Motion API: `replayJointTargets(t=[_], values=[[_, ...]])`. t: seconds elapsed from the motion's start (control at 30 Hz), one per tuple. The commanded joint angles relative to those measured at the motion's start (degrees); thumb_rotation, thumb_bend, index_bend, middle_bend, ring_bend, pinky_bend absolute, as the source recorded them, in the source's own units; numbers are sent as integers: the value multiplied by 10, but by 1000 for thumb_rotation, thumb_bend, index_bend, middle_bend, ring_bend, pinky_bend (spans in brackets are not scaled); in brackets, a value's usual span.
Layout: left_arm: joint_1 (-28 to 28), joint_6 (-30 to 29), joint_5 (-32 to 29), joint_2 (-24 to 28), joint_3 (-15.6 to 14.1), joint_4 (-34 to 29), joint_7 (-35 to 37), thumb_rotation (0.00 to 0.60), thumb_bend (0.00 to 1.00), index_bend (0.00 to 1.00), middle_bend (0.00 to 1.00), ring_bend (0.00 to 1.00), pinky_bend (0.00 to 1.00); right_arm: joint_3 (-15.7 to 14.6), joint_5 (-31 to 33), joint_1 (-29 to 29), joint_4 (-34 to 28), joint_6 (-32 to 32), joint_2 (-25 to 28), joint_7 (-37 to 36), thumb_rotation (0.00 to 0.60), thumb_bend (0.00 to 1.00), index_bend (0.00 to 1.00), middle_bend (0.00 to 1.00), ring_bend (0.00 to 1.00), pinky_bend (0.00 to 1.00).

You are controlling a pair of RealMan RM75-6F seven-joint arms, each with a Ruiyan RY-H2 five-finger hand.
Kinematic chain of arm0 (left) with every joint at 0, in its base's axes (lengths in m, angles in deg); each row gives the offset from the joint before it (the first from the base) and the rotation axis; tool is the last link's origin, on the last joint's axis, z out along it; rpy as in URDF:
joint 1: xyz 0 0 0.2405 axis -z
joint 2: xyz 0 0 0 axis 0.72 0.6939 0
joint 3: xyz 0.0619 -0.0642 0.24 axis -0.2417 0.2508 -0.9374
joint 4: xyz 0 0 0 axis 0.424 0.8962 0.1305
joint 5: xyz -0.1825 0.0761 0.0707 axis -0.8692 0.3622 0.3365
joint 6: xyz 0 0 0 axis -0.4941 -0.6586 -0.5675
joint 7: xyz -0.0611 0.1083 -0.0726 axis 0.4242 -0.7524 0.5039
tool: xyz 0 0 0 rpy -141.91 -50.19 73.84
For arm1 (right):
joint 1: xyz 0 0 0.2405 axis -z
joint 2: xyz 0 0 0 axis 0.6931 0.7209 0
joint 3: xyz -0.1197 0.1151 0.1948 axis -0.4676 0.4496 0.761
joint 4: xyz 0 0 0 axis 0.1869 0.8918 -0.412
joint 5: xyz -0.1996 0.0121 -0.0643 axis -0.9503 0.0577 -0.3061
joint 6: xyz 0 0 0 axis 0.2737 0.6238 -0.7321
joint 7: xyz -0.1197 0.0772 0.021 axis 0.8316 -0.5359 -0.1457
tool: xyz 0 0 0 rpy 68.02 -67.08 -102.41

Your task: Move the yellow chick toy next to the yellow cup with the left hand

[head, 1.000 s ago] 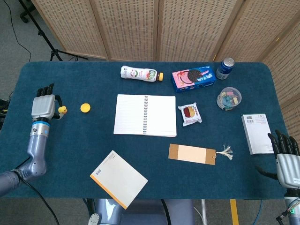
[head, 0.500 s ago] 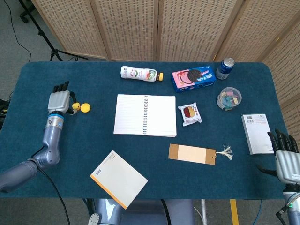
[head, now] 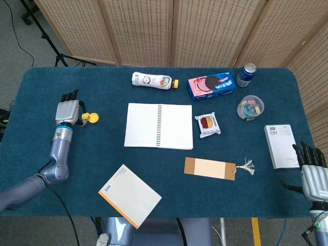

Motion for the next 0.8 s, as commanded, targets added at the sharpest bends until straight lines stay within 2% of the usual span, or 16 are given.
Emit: replayJointTargets(t=[0.03, 0.8], values=[[1, 5, 2, -7, 0, 11, 2, 600, 239, 612, 0, 18, 0, 0, 1, 0, 0, -1, 0, 0, 600, 0, 25, 0, 0, 0], [17, 39, 23, -54, 12, 84, 27, 600, 237, 613, 0, 18, 0, 3, 16, -5, 9, -12, -1, -7, 600, 0, 25, 0, 0, 0]])
